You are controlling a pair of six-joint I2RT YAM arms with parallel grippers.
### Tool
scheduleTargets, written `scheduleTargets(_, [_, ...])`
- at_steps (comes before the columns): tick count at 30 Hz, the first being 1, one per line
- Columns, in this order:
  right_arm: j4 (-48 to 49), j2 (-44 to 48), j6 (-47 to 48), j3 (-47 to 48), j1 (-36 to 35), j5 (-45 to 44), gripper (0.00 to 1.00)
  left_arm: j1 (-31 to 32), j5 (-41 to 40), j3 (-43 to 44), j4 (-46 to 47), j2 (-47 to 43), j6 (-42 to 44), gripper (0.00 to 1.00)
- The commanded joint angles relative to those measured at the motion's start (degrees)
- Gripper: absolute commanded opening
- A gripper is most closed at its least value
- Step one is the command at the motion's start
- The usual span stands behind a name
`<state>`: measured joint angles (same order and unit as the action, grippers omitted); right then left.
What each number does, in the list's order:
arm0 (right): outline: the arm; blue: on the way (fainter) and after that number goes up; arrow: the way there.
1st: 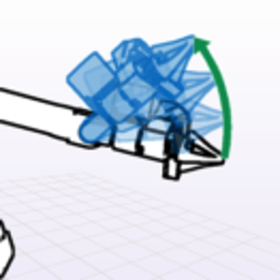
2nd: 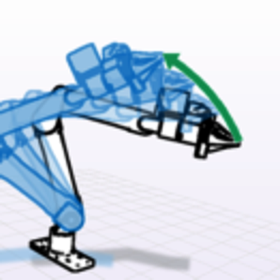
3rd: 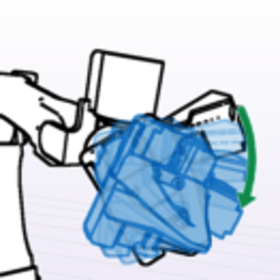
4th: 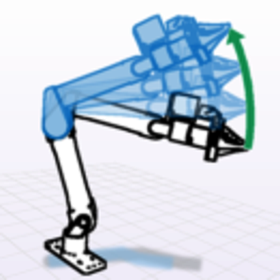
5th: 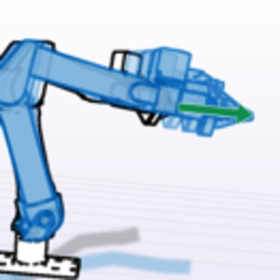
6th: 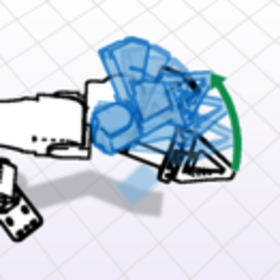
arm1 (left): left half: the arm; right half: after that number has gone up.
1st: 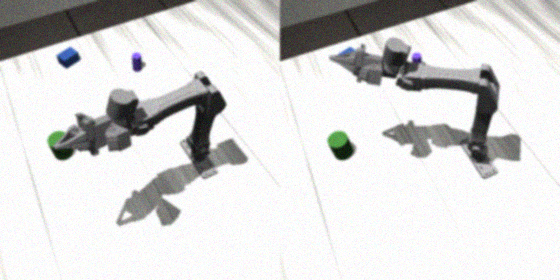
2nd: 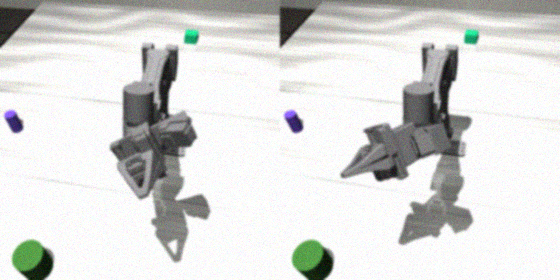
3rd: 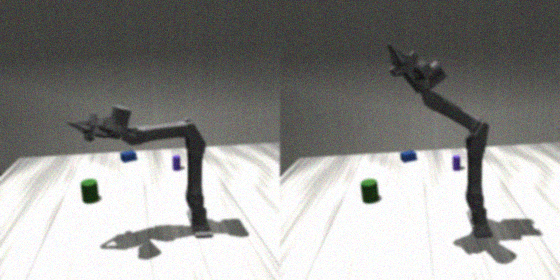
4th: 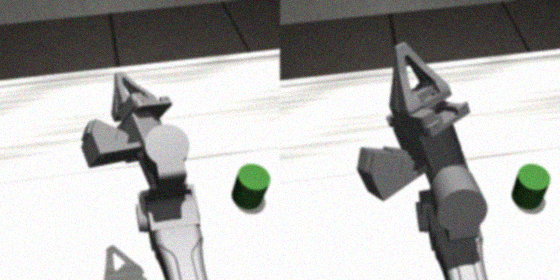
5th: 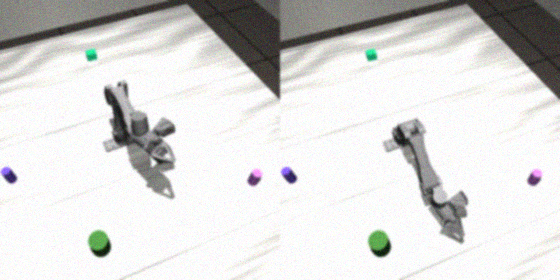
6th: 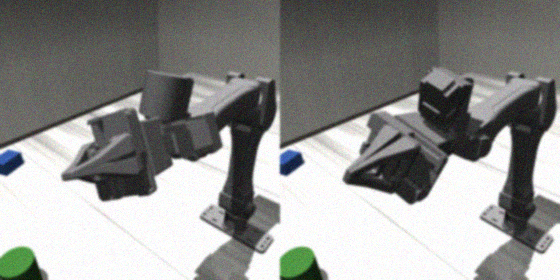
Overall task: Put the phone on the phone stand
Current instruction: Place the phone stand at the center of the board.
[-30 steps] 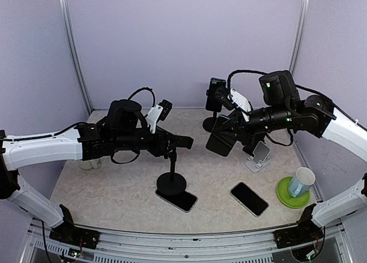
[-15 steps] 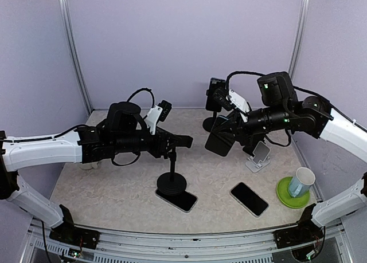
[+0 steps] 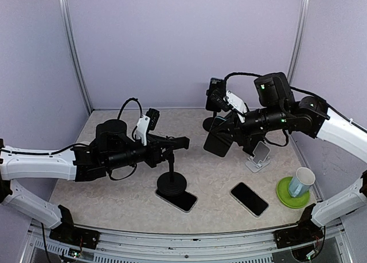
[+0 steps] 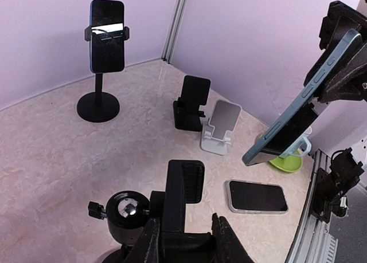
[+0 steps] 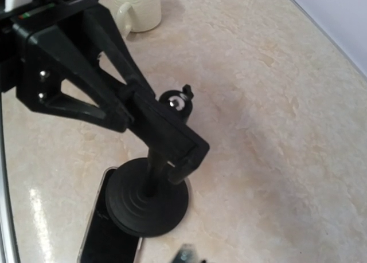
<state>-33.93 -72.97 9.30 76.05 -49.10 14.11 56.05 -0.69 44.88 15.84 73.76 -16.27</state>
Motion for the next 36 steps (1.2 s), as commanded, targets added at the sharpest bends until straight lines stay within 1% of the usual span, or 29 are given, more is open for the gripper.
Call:
scheduleTargets(1, [3.7,0.0,-0.5,0.4,0.5,0.7,0.00,1.7,-2.4,-3.6,2.4,0.3,-3.3,0.06])
scheduleTargets(7, [3.6,0.4,-0.5,0.3,0.4,0.5,0.00,3.6,-5.5,-6.9,9.2,2.6,-4.4,0.06])
scheduleTargets(12, [3.3,0.8,-0.4,0.5,0.4,0.1,0.00,4.5,-6.4,-6.5,10.4,5.0,-4.0,0.06])
scheduleTargets(18, [3.0,1.6,-0.2,0.9,0.5,-1.8,0.00,4.4,-5.3,0.5,5.7,5.0,3.1,0.06])
scheduleTargets(22, [3.3,2.9,-0.6,1.1,0.9,-3.9,0.00,4.0,-3.7,5.9,4.5,5.6,7.0,0.06])
scheduleTargets(25, [3.4,4.2,-1.3,1.3,1.3,-5.5,0.00,3.1,0.3,8.0,6.3,6.8,9.1,0.06])
scheduleTargets(28, [3.4,5.7,-1.9,1.2,1.8,-7.6,0.00,1.4,6.0,8.6,10.3,8.1,11.5,0.06])
scheduleTargets(32, [4.2,8.3,-2.6,0.5,2.5,-9.8,0.00,-1.9,17.5,9.5,18.8,11.2,11.0,0.05])
scheduleTargets(36, [5.0,9.9,-3.2,-0.1,2.7,-10.2,0.00,-3.8,29.2,12.6,24.2,16.5,11.5,0.05])
